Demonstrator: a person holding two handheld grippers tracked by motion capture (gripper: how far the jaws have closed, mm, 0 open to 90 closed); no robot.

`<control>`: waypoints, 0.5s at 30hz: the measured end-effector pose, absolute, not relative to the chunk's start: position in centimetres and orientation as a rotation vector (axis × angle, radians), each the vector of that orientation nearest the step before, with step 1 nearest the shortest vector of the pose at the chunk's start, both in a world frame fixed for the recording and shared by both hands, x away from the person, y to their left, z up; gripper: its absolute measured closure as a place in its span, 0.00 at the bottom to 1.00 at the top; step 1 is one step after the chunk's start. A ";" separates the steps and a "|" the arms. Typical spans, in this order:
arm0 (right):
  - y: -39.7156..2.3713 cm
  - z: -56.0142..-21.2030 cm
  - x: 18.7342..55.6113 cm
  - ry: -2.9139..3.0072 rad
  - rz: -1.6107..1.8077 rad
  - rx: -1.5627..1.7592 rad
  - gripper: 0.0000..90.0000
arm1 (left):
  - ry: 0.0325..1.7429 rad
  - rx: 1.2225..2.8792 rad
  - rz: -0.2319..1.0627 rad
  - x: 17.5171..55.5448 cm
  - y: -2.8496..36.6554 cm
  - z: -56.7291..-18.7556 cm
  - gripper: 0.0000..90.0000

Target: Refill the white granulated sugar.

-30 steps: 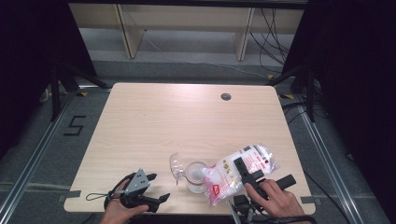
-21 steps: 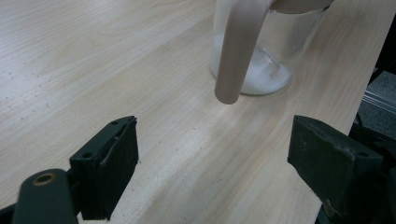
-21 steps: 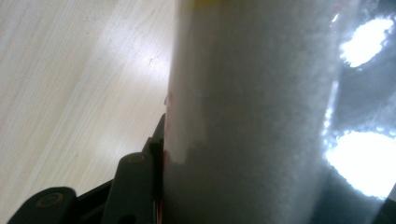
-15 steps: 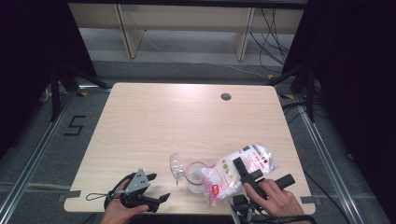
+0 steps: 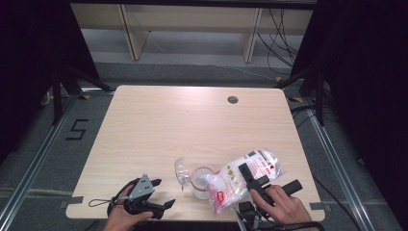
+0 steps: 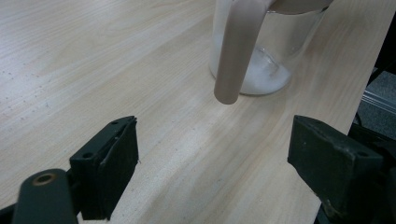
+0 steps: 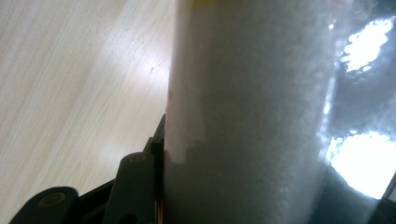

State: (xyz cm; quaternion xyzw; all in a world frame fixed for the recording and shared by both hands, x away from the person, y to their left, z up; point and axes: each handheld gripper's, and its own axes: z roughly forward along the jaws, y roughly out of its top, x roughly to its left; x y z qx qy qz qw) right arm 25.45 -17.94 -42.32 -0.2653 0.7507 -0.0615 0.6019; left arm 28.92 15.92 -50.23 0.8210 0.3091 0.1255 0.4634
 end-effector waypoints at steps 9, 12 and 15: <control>-18.5 -42.0 25.7 1.736 -0.160 -0.603 0.64 | 0.761 2.016 0.308 28.9 15.9 -50.2 0.18; -18.8 -42.1 25.6 1.746 -0.166 -0.570 0.65 | 0.762 2.015 0.307 28.9 15.9 -50.2 0.18; -19.0 -42.1 25.6 1.752 -0.164 -0.547 0.65 | 0.762 2.014 0.307 28.9 15.9 -50.2 0.18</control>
